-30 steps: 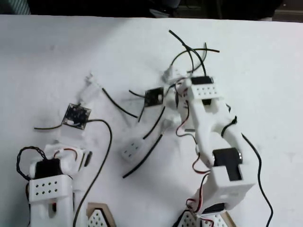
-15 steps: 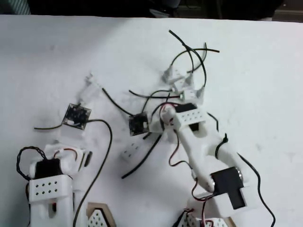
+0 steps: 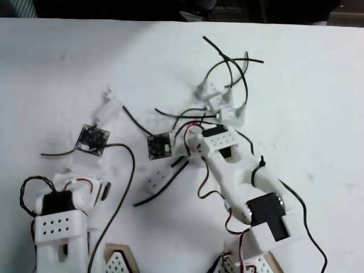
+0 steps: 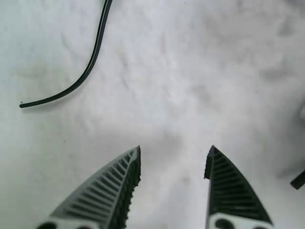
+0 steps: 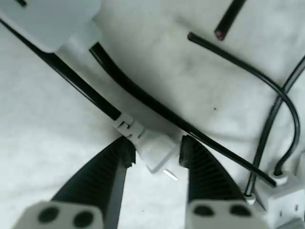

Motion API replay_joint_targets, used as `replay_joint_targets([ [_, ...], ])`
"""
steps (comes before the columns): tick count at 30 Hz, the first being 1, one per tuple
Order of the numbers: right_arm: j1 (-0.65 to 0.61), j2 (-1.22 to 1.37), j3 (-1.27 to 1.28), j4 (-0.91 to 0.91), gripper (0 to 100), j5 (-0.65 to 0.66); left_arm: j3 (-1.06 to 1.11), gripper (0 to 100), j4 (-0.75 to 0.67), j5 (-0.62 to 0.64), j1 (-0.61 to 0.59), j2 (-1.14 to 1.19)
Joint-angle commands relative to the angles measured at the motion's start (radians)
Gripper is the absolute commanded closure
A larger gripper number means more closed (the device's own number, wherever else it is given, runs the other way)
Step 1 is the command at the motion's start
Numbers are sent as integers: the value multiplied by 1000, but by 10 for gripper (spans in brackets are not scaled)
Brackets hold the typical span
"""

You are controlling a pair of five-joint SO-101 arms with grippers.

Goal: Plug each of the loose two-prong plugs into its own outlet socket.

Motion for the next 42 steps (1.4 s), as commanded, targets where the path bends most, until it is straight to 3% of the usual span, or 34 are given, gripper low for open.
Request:
replay_joint_targets([
  [1,18,1,6,5,981,-26,-5,774,-15,-6,1,-18],
  [5,51,-76,6,108,979,-135,-5,774,-15,-6,1,-18],
  [10,64,-232,6,395,979,-215,-5,774,-15,-6,1,-18],
  [15,58,-369,6,665,979,-235,-3,774,-15,-6,1,-18],
  [18,56,-473,6,731,979,-235,-3,774,-15,-6,1,-18],
  [23,58,-608,9,739,979,-249,-3,774,-15,-6,1,-18],
  [31,64,-460,8,588,979,-583,-3,774,-15,-6,1,-18],
  [37,64,-254,6,400,971,-732,-3,774,-15,-6,1,-18],
  [42,64,-216,6,380,844,-764,-3,774,-15,-6,1,-18],
])
